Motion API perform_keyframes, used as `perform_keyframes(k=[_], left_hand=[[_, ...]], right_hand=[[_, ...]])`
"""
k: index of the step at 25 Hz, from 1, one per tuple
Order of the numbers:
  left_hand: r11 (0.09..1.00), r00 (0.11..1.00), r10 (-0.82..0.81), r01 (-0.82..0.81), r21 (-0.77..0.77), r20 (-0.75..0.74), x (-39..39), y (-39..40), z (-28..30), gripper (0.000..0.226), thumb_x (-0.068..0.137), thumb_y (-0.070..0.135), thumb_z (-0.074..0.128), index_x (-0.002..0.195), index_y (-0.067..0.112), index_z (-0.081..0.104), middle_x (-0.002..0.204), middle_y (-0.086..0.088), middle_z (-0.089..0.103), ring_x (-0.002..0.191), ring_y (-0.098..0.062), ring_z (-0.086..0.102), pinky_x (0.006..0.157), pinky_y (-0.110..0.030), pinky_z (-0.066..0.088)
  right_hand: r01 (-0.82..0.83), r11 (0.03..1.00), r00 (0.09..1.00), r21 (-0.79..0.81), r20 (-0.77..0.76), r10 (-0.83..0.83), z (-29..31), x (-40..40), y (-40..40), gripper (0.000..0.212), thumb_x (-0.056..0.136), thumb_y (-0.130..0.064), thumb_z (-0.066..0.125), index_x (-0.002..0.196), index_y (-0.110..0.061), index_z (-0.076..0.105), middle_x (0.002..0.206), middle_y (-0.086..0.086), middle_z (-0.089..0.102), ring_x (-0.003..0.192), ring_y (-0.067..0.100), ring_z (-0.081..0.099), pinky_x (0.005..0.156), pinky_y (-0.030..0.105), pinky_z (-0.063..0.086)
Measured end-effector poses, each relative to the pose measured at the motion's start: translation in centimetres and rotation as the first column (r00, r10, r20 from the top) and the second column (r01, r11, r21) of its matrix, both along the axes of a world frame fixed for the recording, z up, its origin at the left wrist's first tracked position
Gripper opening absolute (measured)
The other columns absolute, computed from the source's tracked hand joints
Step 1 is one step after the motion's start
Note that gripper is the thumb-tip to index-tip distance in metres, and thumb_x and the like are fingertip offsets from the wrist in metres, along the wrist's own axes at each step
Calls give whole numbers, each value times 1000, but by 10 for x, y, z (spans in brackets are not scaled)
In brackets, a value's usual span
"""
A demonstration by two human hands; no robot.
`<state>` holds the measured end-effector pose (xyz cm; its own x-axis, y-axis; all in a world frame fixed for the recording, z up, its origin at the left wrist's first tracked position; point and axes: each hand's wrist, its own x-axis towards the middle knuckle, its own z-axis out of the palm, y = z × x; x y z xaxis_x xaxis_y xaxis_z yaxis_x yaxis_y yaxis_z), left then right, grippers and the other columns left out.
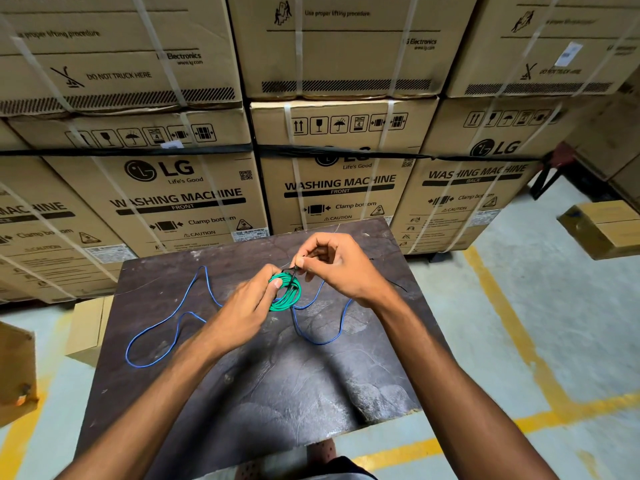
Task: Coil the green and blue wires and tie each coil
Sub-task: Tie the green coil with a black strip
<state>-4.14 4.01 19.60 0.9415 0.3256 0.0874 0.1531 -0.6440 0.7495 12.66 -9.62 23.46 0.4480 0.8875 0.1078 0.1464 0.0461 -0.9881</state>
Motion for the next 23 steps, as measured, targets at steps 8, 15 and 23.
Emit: perform_keyframes(k=[8, 15, 23], left_hand=[[1000, 1000, 2, -2, -21, -7, 6, 3, 6, 27, 106, 39, 32, 85, 25, 43, 77, 7, 49, 75, -16, 45, 73, -39, 37], [969, 989, 103, -76, -236, 105, 13, 0, 12, 29, 105, 29, 39, 84, 15, 54, 74, 8, 53, 71, -8, 47, 73, -31, 39], [987, 989, 84, -99, 125, 122, 12, -1, 10, 22, 107, 31, 31, 94, 24, 47, 101, 6, 53, 93, -14, 48, 83, -37, 38]], right_hand=[[147, 985, 987, 89, -76, -141, -1, 5, -3, 9, 94, 12, 62, 90, 4, 65, 86, 25, 68, 73, 20, 64, 63, 27, 57], [159, 981, 978, 111, -155, -141, -4, 9, -3, 14, 92, 5, 65, 84, -7, 67, 88, 23, 69, 73, 18, 66, 64, 28, 57], [152, 986, 979, 70, -147, -141, 0, 10, 2, 9, 93, 10, 66, 89, 2, 67, 84, 20, 70, 74, 24, 65, 64, 31, 57]])
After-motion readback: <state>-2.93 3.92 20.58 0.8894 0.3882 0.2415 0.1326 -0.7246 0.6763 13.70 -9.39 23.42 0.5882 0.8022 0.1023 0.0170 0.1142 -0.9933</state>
